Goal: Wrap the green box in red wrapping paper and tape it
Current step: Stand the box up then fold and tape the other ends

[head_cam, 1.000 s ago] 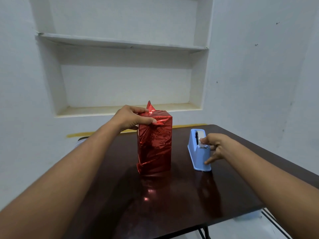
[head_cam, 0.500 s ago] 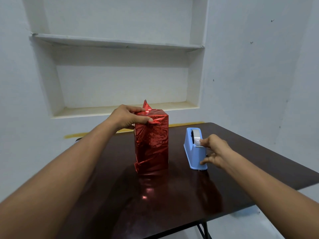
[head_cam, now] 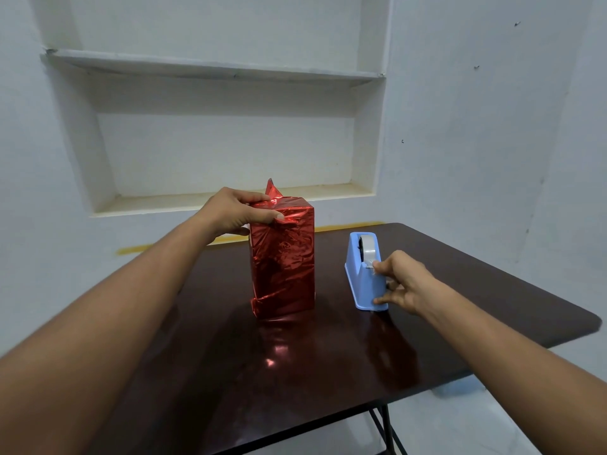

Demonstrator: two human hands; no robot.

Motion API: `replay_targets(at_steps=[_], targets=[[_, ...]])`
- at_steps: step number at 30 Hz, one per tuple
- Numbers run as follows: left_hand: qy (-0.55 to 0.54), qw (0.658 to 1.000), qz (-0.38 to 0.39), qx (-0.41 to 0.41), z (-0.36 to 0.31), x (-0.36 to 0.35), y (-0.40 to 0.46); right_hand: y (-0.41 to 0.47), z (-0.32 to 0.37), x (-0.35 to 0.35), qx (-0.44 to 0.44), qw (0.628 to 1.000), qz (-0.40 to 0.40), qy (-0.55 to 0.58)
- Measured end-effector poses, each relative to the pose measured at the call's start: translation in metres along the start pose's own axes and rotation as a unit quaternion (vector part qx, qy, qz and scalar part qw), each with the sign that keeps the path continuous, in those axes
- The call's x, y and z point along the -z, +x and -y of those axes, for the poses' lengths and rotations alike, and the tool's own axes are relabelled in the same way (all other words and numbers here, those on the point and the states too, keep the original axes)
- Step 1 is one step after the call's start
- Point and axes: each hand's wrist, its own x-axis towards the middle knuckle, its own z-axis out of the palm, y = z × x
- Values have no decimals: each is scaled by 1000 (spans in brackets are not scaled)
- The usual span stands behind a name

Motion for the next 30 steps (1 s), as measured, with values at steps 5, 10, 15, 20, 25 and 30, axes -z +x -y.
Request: replay_targets(at_steps=[5, 10, 15, 20, 25, 30], targets=[[0, 1000, 6, -3, 0, 1, 0, 3, -9, -1, 13, 999, -26, -28], [-4, 1000, 4, 2, 0, 1, 0, 5, -11, -5, 55, 987, -93, -116], [-13, 1000, 4, 2, -1, 0, -1, 8, -30, 7, 58, 971, -118, -198], [-13, 1000, 10, 2, -1, 0, -2, -1, -24, 14, 91, 987, -79, -110], [-11, 1000, 10, 0, -3, -1, -4, -38, 15, -2, 145, 988, 35, -44], [-8, 1000, -1, 0, -2, 1, -5, -54, 52, -31, 160, 980, 114, -41]])
